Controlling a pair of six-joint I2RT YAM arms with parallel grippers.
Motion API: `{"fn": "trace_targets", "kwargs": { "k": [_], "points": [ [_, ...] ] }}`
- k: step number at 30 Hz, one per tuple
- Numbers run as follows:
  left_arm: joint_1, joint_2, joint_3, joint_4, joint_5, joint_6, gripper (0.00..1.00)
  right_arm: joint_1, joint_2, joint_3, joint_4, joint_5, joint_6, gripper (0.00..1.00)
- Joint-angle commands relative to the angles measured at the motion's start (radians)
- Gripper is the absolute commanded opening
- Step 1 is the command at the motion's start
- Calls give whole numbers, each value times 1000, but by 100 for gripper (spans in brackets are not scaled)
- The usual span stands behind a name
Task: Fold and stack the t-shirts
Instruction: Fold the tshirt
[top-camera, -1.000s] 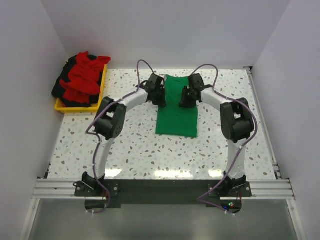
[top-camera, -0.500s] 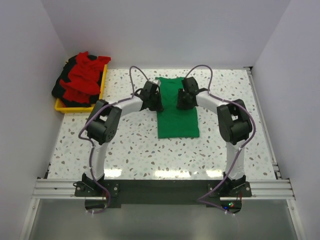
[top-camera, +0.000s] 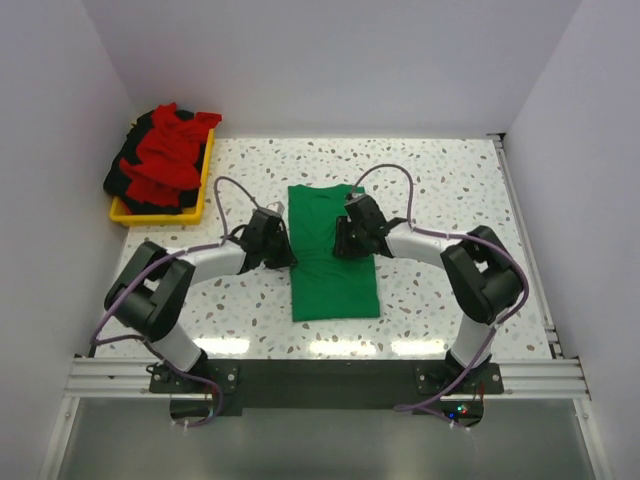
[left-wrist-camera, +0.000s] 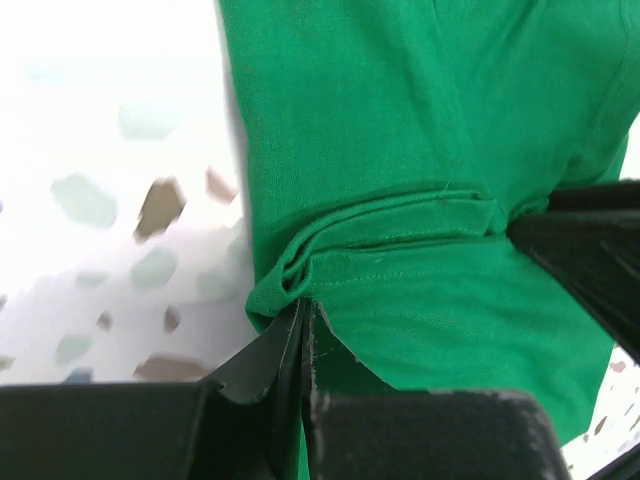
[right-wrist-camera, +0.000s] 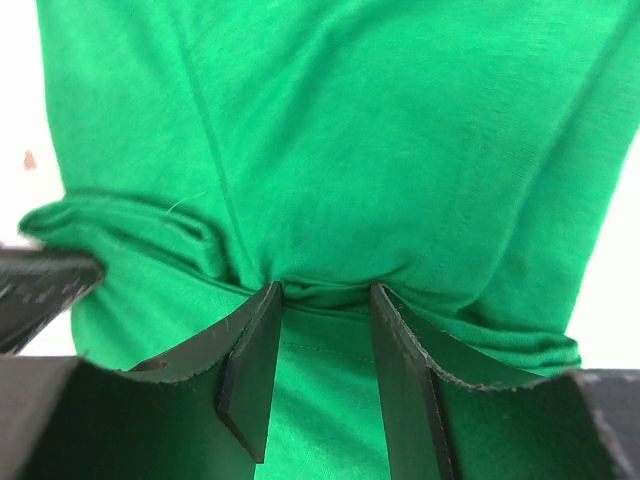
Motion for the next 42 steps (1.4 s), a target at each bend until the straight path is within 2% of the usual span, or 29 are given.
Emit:
{"fn": "trace_targets", "kwargs": {
  "k": [1,9,15,17,23,28,30,34,42],
  "points": [
    [6,-63,-74,11,-41,-6,6,33,-35,-72,-16,-70,78,45],
    [6,-95,-3,-39,-33,39,10,30,-137,-7,-101,-64,69,47],
    [6,-172,34,-82,-15,74,26,-37,-262,3,-158,-90,46,48],
    [6,-221,16,-104,-4,83,33,-42,-313,-35,-170,-87,44,48],
    [-29,-425,-162,-84,63,50,40,-11,-526,-282,-88,-199,128,48],
    [-159,-497,-262,-24,69,-62,41,-5,-637,-417,-59,-207,179,48],
    [-198,-487,-277,-9,56,-85,40,-4,-635,-416,-62,-179,178,48],
    [-208,-434,-282,11,65,-95,33,-5,-566,-355,-9,-164,175,47],
    [-222,-424,-352,28,11,-108,29,-5,-353,-237,34,-112,147,45]
  ]
}}
